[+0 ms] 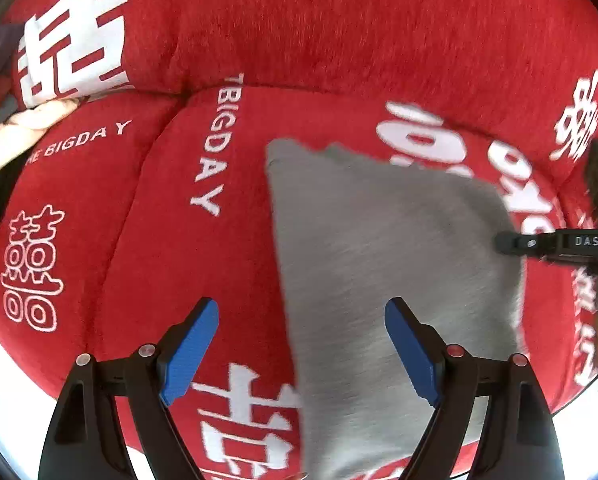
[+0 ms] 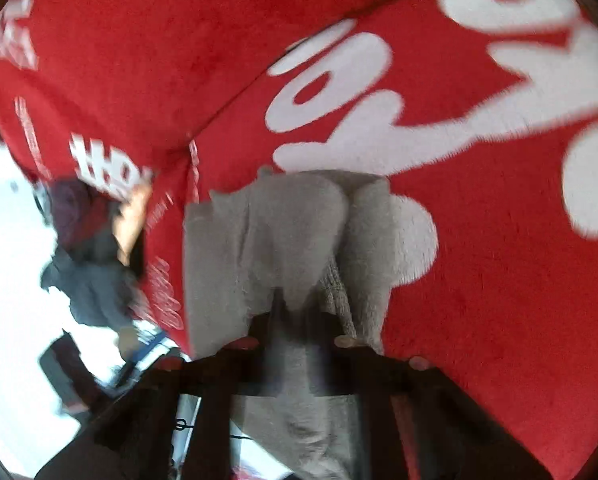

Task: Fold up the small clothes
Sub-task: 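Lower the grey sweater bundle onto the cushion and open both grippers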

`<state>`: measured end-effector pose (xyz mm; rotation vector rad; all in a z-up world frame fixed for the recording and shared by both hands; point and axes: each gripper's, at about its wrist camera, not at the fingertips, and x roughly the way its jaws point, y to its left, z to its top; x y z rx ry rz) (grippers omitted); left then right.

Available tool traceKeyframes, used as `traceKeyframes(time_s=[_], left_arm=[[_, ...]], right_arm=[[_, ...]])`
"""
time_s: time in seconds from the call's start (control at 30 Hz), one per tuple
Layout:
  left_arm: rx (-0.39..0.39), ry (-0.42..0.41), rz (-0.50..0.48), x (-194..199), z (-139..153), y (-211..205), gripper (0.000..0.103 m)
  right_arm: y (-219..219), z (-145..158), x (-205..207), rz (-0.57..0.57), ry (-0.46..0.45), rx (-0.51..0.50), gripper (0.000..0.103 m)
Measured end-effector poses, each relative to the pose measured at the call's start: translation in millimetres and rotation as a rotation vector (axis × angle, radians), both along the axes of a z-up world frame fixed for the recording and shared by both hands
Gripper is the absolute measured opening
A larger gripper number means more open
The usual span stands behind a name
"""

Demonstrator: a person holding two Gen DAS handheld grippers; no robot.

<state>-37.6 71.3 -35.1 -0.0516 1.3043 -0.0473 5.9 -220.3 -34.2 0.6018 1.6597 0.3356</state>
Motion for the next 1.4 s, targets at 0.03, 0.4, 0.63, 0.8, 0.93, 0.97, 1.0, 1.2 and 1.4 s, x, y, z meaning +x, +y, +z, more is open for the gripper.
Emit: traceKeyframes(time_s=[0.03,0.4,0.63,0.8,0.93,0.97,1.0,1.2,1.4], left_arm=[[0.019,0.013,-0.008,-1,-7,-1,0.087],[-0.024,0.061,0.029,-15,-15,11,0.101],[-0.083,0.079,0.017,-25,-3,9,0.101],[-0.055,0.133,-0.031,-37,-32,-5,0.101],[-0.084,0.167,-0.026,-44,-47,-3,0.101],[-0.082,0.161,-0.03,-45,-45,-4,0.101],[-0.075,0.158,-0.038,-46,-44,-4,0.101],[-0.051,0.158,-0.047,-48,-31,-7,0.101],[-0.065,0.157,-0.03,-52,-12,-2,0.101]], right_arm=[[2,4,-2,0.035,-0.014,-0.043,0.008],[-20,2,-20,0.025,0.007,-0.176,0.011],[-3,57,-67,0.046,-0.037,-0.065,0.011],[26,45,-100,0.069,0.004,-0.062,0.011],[23,11,-125,0.109,0.023,-0.156,0.005],[20,10,-128,0.093,0.011,-0.144,0.003],[16,11,-129,0.075,0.011,-0.135,0.003],[7,23,-135,0.044,0.032,-0.135,0.006],[-3,41,-143,-0.001,0.054,-0.166,0.011]])
